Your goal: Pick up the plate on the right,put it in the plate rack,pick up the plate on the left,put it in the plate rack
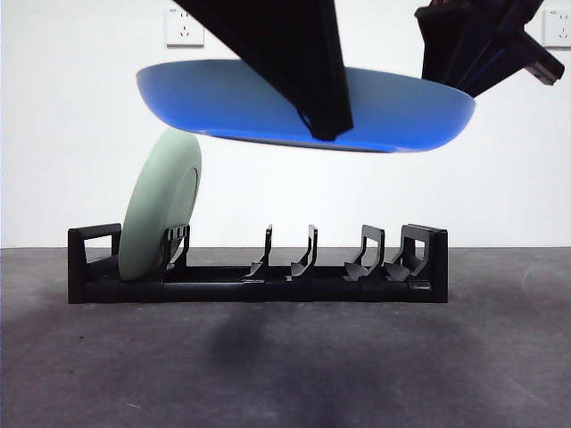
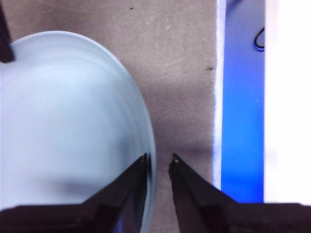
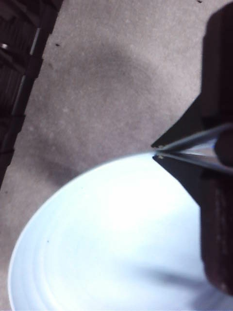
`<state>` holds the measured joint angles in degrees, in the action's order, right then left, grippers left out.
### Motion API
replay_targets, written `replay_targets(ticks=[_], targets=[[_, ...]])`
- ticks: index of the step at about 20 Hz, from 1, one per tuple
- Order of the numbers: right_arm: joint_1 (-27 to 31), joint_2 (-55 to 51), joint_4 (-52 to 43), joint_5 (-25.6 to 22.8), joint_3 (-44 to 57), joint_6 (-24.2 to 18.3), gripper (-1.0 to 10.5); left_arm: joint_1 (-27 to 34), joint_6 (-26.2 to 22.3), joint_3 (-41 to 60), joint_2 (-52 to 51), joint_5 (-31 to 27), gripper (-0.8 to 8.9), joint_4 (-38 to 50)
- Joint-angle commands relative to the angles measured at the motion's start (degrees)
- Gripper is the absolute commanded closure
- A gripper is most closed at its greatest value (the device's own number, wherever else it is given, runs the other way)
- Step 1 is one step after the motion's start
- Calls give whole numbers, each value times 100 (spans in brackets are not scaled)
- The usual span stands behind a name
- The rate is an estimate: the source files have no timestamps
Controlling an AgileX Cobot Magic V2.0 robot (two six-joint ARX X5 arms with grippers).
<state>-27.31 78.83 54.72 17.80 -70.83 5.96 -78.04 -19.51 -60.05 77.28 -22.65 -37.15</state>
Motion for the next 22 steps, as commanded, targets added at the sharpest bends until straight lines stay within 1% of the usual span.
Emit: replay_targets(ticks=[1, 2, 5, 7, 8, 9, 10, 11, 14, 15, 16, 17, 19, 20, 22], targets=[[-2, -122, -4, 24, -15, -52, 959, 50, -22, 33, 221, 44, 801, 48], [-2, -164, 13, 26, -15, -57, 959, 50, -22, 33, 289, 44, 825, 48], [-2, -264, 114, 22, -15, -122, 959, 48, -13, 33, 356, 39, 822, 151], [0, -319, 129, 17, -15, -160, 934, 44, 0, 33, 356, 37, 822, 249], [0, -354, 105, 17, -15, -160, 884, 46, 0, 33, 356, 37, 822, 251], [0, -398, 72, 17, -15, -157, 775, 46, 0, 33, 356, 39, 822, 247], [0, -452, 24, 17, -15, -155, 699, 42, 0, 33, 356, 44, 822, 247], [2, -527, -26, 15, -15, -155, 685, 37, 0, 33, 356, 46, 822, 254], [166, -890, -160, -35, -17, -153, 689, 35, 31, 33, 356, 44, 822, 317], [258, -1045, -219, -136, -17, -144, 690, 37, 79, 33, 356, 44, 822, 361], [348, -1226, -258, -442, -17, -107, 696, 42, 199, 33, 356, 44, 822, 452], [448, -1427, -275, -949, -17, -92, 696, 52, 352, 33, 356, 46, 822, 632], [643, -1792, -278, -1808, -17, -92, 697, 133, 649, 33, 356, 52, 822, 1128], [730, -1947, -278, -2052, -17, -94, 697, 210, 802, 33, 356, 72, 822, 1419], [918, -2282, -306, -2433, -17, -96, 698, 507, 979, 33, 356, 378, 822, 2157]])
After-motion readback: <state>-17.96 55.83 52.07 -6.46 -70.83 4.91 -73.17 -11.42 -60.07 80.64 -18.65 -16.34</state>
